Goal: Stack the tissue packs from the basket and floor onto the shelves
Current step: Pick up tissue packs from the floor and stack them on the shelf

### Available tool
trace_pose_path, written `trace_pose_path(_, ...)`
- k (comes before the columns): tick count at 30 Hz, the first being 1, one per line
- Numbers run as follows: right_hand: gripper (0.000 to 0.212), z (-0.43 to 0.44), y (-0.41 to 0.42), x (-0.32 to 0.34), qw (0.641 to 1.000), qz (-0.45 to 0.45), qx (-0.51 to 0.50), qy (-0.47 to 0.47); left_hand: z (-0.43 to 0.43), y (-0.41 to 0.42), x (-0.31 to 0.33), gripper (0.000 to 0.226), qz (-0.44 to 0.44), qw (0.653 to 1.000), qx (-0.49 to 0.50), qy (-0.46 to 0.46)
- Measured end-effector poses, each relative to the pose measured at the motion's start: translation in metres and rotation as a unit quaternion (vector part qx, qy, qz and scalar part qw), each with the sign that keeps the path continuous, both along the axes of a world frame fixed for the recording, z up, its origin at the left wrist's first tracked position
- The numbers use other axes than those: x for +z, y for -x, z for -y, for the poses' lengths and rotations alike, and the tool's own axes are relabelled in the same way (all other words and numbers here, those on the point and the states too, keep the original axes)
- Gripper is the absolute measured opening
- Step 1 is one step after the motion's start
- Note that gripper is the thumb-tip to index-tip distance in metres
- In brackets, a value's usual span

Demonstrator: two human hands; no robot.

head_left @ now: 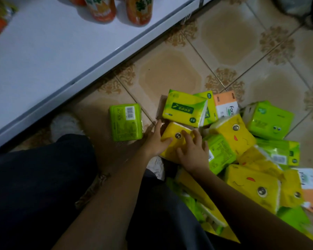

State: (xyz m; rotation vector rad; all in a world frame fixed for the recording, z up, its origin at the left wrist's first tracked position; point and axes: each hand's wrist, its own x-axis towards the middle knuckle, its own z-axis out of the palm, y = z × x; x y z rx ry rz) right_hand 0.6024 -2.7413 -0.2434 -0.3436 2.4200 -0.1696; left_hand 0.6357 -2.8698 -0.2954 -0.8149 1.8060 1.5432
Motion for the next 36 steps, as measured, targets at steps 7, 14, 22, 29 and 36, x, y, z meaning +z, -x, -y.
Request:
trace_pose_path(7,0.057,0.004,-0.003,0.014,0.979,0.043,-0.121,0.157,-0.001,-0.005,0.009,0.082,0.020,0.992,0.093,-0.087)
trace_pose_path(14,0.058,0.013,0.007,0.031,0.959,0.046,-0.152,0.234,0.009,-0.011,0.031,0.082,0.004,0.964,0.233,-0.131)
trace_pose_path(22,0.062,0.045,0.024,0.150,0.953,0.022,-0.102,0.285,0.047,-0.012,0.163,0.081,-0.077,0.917,0.368,-0.134)
trace_pose_path(29,0.070,0.083,-0.002,0.313,0.884,0.024,-0.183,0.429,0.076,-0.049,0.353,0.048,-0.272,0.871,0.387,-0.135)
trace_pose_path(36,0.088,0.130,-0.100,0.451,0.805,-0.058,-0.035,0.589,0.108,-0.157,0.499,0.036,-0.427,0.778,0.461,-0.006)
